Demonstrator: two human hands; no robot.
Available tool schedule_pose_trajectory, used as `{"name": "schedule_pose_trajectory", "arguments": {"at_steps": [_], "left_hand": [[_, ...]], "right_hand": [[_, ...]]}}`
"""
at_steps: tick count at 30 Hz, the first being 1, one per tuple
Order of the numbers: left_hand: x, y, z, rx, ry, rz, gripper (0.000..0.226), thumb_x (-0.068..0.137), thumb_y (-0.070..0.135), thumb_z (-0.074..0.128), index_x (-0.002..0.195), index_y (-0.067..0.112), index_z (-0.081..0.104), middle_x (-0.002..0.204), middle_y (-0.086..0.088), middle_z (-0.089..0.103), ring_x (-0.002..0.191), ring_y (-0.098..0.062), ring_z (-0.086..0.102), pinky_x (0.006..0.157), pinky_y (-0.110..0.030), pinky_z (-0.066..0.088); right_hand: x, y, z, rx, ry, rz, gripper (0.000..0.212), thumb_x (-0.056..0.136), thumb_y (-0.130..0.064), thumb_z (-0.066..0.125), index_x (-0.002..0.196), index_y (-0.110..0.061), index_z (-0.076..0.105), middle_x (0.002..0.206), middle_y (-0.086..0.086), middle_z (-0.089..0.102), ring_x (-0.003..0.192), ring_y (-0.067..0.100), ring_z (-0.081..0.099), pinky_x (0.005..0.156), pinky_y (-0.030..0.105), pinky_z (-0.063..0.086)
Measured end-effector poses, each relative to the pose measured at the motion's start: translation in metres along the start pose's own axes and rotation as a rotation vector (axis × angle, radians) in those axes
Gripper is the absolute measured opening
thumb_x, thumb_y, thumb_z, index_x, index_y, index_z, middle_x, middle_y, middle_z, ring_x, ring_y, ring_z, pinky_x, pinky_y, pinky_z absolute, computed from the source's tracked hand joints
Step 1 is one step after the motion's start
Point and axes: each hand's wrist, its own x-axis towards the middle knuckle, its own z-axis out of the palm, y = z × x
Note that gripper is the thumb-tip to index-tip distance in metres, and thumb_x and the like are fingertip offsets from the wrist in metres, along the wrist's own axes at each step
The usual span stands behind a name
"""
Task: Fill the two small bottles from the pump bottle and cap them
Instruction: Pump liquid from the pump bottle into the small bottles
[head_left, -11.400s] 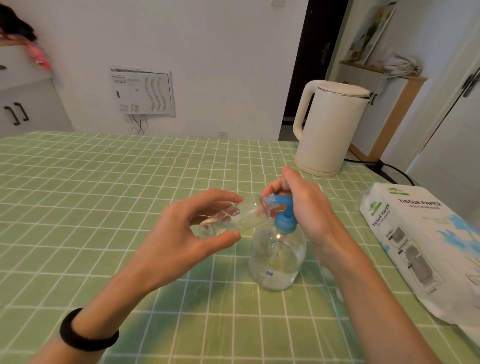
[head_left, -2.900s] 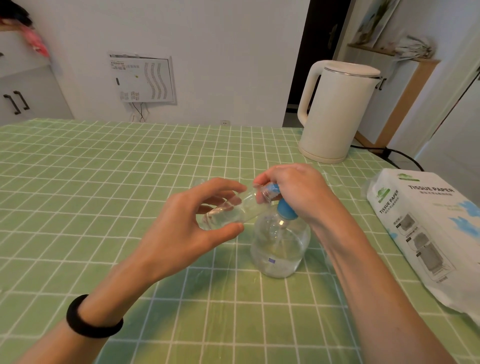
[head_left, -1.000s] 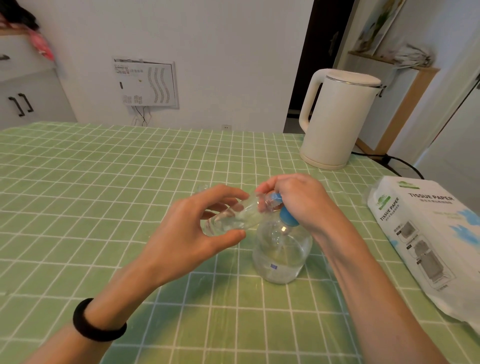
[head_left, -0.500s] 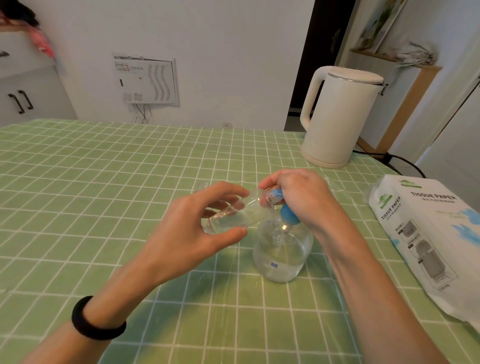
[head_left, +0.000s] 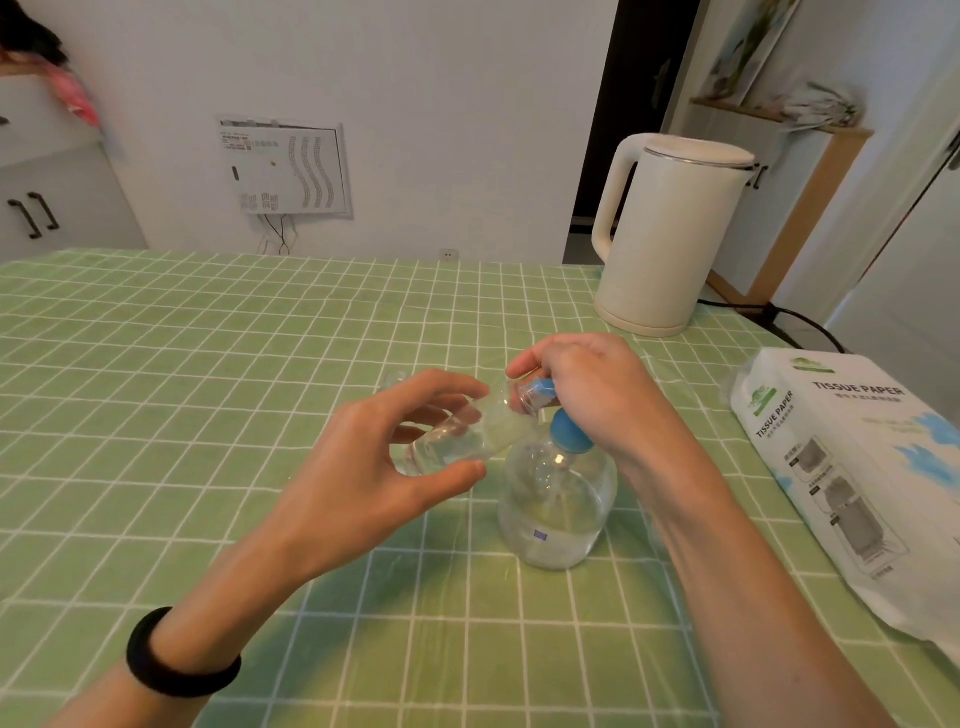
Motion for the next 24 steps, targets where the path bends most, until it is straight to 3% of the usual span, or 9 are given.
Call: {"name": "schedule_pose_trajectory", "arguments": {"at_steps": [4,8,13,16,21,24], "left_hand": [[-0.0012,-0.002,-0.0002,0.024,0.001,-0.017,0.05,0.083,0.034,0.086,0.128,0.042,0.067,0.116,0.019,0.075,0.112,-0.004,0.071,0.098,-0.033,0.06],[-0.0017,-0.0003,-0.0002,0.029,0.001,-0.009,0.051,0.082,0.031,0.089,0.127,0.042,0.067,0.116,0.019,0.075,0.112,-0.005,0.071,0.098,-0.036,0.06],[-0.0007,0.0011,-0.0008,0.006,0.004,0.016,0.052,0.078,0.045,0.081,0.128,0.043,0.066,0.118,0.02,0.074,0.113,-0.005,0.071,0.097,-0.028,0.059],[0.0,0.0014,-0.0011,-0.006,0.0,0.019,0.052,0.078,0.047,0.079,0.128,0.042,0.066,0.117,0.02,0.075,0.113,-0.004,0.072,0.096,-0.025,0.058],[-0.0001,-0.0002,-0.0009,0.005,0.004,0.013,0.052,0.078,0.044,0.082,0.128,0.04,0.066,0.116,0.02,0.075,0.112,-0.002,0.071,0.097,-0.024,0.058],[-0.0021,-0.0004,-0.0006,0.026,0.011,0.0,0.05,0.083,0.03,0.09,0.127,0.041,0.067,0.116,0.02,0.075,0.113,-0.003,0.071,0.098,-0.03,0.06]], "right_hand": [[-0.0048,0.0004,0.0016,0.025,-0.066,0.04,0.036,0.093,-0.009,0.047,0.079,-0.018,0.079,0.063,-0.006,0.077,0.054,-0.003,0.067,0.068,0.029,0.048],[-0.0067,0.0003,0.0005,0.009,-0.06,0.029,0.038,0.097,-0.011,0.048,0.075,-0.021,0.078,0.073,-0.002,0.078,0.07,0.011,0.072,0.077,0.035,0.054],[-0.0027,0.0002,-0.0012,-0.018,-0.01,-0.018,0.039,0.098,-0.015,0.049,0.074,-0.027,0.077,0.062,-0.03,0.069,0.071,-0.006,0.066,0.066,0.022,0.042],[-0.0007,-0.0002,-0.0027,-0.029,-0.018,-0.032,0.038,0.098,-0.017,0.049,0.075,-0.027,0.077,0.061,-0.037,0.065,0.068,-0.015,0.063,0.065,0.023,0.04],[-0.0031,-0.0019,0.0005,0.004,-0.04,0.029,0.038,0.094,-0.012,0.047,0.074,-0.021,0.078,0.065,-0.008,0.077,0.063,0.002,0.069,0.068,0.028,0.048],[-0.0075,-0.0006,0.0015,0.001,-0.071,0.044,0.039,0.094,-0.01,0.044,0.078,-0.017,0.078,0.065,-0.004,0.077,0.073,0.013,0.073,0.077,0.035,0.057]]}}
